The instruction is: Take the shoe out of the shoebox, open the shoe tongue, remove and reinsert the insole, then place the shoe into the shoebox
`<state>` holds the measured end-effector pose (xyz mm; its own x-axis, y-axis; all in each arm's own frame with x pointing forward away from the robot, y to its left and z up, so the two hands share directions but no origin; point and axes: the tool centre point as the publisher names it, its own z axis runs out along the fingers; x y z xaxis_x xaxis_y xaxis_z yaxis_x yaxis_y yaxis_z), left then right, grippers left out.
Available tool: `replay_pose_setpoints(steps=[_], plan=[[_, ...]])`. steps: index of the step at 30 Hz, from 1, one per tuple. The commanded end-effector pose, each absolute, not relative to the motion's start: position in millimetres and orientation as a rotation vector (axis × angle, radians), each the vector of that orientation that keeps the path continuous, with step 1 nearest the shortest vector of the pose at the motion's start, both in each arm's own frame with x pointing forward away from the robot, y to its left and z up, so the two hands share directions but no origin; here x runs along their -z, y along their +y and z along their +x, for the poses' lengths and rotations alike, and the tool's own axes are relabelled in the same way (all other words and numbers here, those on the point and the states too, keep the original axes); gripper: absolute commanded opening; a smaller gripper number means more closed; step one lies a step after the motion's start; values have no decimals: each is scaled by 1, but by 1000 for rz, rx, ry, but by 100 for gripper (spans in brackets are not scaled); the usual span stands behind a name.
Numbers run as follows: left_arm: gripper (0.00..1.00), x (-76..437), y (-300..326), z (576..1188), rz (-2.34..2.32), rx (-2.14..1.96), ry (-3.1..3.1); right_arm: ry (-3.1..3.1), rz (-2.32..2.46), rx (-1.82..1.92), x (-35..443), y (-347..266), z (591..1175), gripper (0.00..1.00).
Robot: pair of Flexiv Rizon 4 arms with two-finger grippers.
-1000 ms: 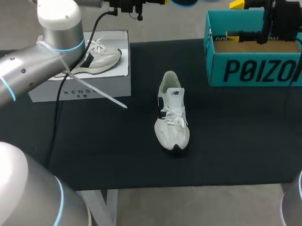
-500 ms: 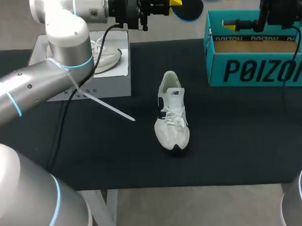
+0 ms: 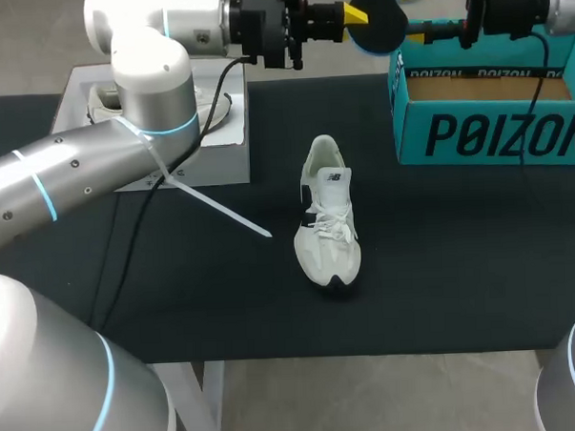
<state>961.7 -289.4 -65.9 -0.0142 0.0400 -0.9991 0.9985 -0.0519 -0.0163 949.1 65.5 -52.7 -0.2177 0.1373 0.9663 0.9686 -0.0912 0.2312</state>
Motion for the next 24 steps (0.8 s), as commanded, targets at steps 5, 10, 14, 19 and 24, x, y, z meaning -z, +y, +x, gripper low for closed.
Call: replay_pose_setpoints(steps=[5, 10, 14, 19, 24], plan=[[0, 69, -299, 968, 1292, 1237, 1204, -1431, -1255, 1341, 58, 73, 953, 21], [0, 67, -300, 969, 1287, 1241, 1193, -1428, -1252, 1319, 63, 76, 951, 0], [0, 65, -302, 965, 1320, 1237, 1177, -1418, -1254, 1311, 68, 77, 951, 0], [100, 69, -299, 964, 1327, 1221, 1202, -1423, -1247, 1329, 68, 77, 951, 0], [100, 66, -282, 968, 1307, 1220, 1229, -1434, -1251, 1363, 71, 76, 954, 0]])
